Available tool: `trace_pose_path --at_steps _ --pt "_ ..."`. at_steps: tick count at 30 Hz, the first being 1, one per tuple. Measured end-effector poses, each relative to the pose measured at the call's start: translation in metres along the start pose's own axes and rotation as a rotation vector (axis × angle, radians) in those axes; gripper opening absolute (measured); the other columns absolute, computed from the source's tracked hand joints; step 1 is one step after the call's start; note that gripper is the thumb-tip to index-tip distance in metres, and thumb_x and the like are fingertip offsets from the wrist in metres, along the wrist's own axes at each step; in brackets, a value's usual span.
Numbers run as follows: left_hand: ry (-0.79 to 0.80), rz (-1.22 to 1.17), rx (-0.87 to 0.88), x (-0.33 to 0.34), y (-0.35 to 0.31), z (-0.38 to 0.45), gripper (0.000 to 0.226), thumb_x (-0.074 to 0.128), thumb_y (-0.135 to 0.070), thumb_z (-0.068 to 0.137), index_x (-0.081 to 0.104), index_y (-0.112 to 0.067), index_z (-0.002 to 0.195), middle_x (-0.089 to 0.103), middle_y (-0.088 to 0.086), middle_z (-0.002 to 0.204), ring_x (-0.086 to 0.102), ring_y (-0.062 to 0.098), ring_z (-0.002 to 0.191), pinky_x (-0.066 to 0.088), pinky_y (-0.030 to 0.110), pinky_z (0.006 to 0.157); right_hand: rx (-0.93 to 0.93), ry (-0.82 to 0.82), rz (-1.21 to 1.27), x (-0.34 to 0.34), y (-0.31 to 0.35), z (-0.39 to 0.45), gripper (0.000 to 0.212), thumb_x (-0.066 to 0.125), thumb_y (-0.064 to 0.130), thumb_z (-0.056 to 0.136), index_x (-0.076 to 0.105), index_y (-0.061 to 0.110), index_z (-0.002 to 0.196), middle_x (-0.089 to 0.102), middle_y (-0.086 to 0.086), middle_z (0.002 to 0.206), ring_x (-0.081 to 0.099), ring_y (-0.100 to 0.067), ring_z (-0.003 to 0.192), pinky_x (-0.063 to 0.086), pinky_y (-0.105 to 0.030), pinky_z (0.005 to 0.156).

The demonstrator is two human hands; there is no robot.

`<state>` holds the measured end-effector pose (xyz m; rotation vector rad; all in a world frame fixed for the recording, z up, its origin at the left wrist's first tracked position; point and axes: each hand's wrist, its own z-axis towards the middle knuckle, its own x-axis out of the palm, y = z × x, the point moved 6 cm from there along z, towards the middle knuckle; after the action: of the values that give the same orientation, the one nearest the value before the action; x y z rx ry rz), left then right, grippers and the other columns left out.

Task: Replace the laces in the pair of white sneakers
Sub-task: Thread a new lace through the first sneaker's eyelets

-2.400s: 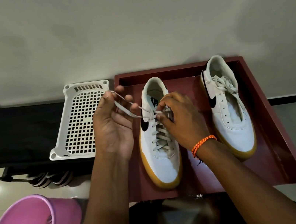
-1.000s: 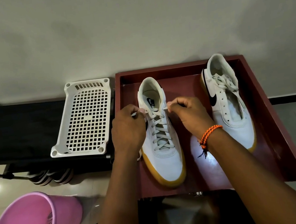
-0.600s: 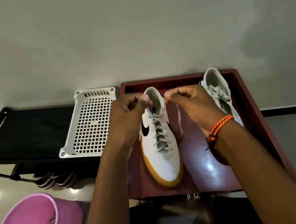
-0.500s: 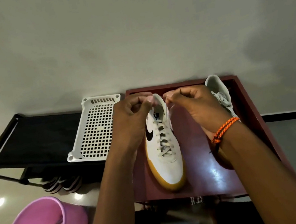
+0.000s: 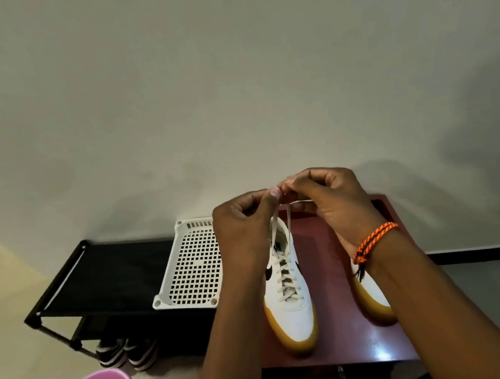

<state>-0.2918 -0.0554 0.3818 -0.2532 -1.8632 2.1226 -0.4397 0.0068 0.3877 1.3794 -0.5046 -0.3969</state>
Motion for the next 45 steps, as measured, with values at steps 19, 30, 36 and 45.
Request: trace_pose_path --at_steps 19,30,36,45 --pt "-0.169 -0.067 -0.058 0.007 -0.025 0.007 0.015 0.084 -0.004 0.087 0.084 -0.015 0.098 0.082 0.002 0.085 0.081 0.020 0.083 0.066 0.043 0.086 -0.059 -0.174 0.041 0.001 0.019 0.002 0.017 0.078 -0.009 0.086 0.068 0.002 0.093 0.073 -0.018 0.080 0.075 -0.029 0.071 0.063 -0.033 0.069" --pt "-0.103 -0.236 -0.124 0.017 -0.023 0.039 0.011 0.079 0.005 0.089 0.082 -0.001 0.098 0.081 0.016 0.091 0.080 0.034 0.085 0.066 0.035 0.075 -0.158 -0.178 -0.066 0.015 0.016 0.025 0.015 0.081 0.002 0.088 0.067 0.005 0.088 0.073 -0.017 0.075 0.072 -0.024 0.068 0.057 -0.028 0.059" --pt "0.038 -0.172 -0.072 0.023 0.017 0.054 0.031 0.046 -0.014 0.114 0.073 -0.019 0.129 0.080 0.009 0.108 0.078 0.022 0.095 0.065 0.037 0.084 -0.117 -0.109 0.105 0.023 0.008 0.051 0.027 0.067 -0.013 0.092 0.051 0.008 0.094 0.072 -0.018 0.085 0.064 -0.020 0.060 0.059 -0.034 0.062" --pt "0.023 -0.012 -0.304 0.000 0.157 0.036 0.027 0.064 -0.009 0.105 0.083 -0.025 0.093 0.082 0.007 0.092 0.078 0.016 0.089 0.062 0.036 0.086 -0.012 -0.125 0.407 0.010 -0.042 0.086 0.031 0.064 -0.015 0.094 0.051 0.013 0.089 0.072 -0.017 0.086 0.060 -0.021 0.060 0.058 -0.032 0.065"
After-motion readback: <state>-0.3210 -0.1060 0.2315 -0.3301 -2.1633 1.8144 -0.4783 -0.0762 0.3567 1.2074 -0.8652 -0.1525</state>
